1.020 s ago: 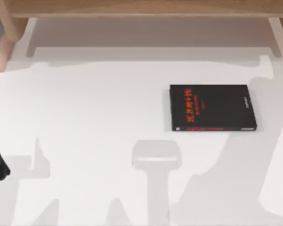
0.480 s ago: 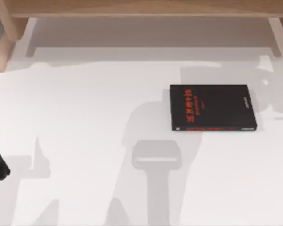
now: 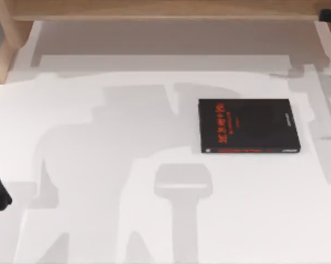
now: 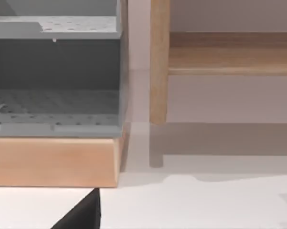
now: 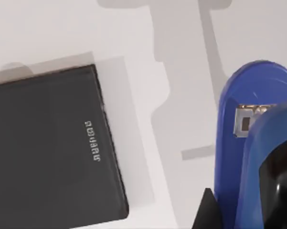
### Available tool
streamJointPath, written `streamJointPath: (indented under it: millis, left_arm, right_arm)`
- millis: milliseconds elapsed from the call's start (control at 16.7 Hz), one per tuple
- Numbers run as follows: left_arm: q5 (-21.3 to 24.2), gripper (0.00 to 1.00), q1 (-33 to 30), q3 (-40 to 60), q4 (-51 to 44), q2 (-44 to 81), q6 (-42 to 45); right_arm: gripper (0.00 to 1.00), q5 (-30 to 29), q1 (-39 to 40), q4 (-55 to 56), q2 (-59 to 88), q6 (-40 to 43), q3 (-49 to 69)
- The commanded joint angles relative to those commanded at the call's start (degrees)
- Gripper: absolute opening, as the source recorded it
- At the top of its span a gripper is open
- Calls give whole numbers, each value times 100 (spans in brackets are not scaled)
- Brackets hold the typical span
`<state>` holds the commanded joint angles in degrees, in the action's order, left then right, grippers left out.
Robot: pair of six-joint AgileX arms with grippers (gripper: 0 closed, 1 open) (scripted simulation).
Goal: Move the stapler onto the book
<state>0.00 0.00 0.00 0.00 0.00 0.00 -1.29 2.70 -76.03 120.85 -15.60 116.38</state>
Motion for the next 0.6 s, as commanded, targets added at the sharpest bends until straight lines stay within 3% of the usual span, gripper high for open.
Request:
streamJointPath:
  millis: [360, 600]
  left_arm:
    - [0, 100, 0, 0, 0, 0, 0]
    - [0, 100, 0, 0, 0, 0, 0]
  right_arm:
    - [0, -152, 1462, 595, 663, -597, -333]
    - [0, -197, 1946, 888, 968, -771, -360]
